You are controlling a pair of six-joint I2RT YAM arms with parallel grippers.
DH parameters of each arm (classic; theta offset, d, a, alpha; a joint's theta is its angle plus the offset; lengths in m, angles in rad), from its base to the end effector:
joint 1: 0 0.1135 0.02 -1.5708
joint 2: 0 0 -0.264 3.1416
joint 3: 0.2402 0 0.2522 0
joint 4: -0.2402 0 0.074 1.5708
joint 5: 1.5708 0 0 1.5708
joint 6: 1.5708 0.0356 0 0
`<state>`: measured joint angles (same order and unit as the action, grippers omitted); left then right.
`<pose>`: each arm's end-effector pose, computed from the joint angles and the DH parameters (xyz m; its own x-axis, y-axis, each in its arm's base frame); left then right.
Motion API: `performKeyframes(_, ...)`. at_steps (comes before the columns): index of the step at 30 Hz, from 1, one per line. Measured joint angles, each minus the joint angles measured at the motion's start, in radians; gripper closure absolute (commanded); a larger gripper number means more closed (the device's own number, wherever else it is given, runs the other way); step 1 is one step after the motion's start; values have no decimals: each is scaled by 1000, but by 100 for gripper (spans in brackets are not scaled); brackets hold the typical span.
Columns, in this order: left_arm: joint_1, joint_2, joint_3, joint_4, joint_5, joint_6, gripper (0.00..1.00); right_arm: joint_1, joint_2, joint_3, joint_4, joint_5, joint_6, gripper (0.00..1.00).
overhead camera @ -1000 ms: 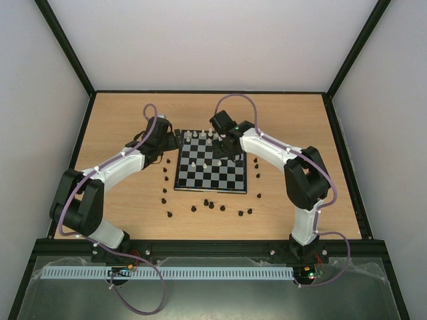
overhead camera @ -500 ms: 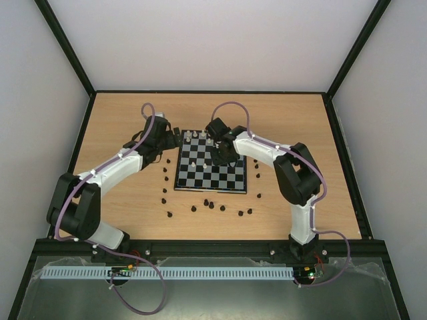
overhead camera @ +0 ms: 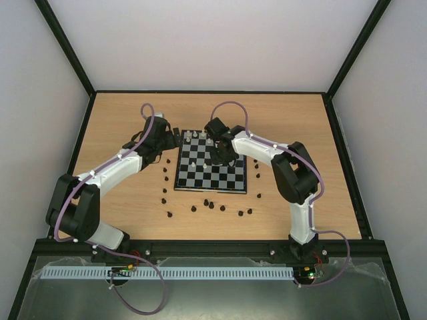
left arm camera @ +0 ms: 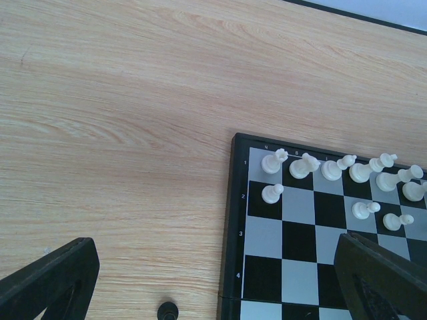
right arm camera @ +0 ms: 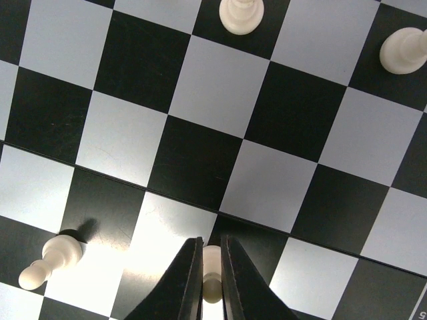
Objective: Set up the chess pieces on the board
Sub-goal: Pick up the chess piece from the chessboard.
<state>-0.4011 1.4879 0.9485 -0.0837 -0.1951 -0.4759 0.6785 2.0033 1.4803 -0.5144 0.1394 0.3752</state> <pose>0.3043 -0.1215 0.2387 -0.5866 -0.2394 -0.7737 -0.0345 0.9618 -0.2715 0.3366 0.2650 0.1887 -0.8313 -0.2041 -0.5169 -0.2814 0.9566 0.0750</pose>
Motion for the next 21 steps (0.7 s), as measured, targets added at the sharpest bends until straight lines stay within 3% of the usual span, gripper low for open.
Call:
performKeyframes(4, 0, 0, -1, 0, 0, 0, 1, 0, 0, 0, 0, 3, 1, 90)
performKeyframes(6, 0, 0, -1, 1, 0, 0, 1, 0, 0, 0, 0, 7, 1, 71)
performKeyframes(7, 0, 0, -1, 1, 0, 0, 0, 0, 0, 0, 0, 9, 8, 69)
performKeyframes(10, 0, 0, -1, 1, 0, 0, 0, 0, 0, 1, -5, 15, 2, 70)
performKeyframes(14, 0, 0, -1, 1, 0, 0, 1, 0, 0, 1, -5, 18, 2, 80)
performKeyframes(21, 0, 0, -1, 2, 0, 0, 0, 0, -8, -27, -6, 18, 2, 81)
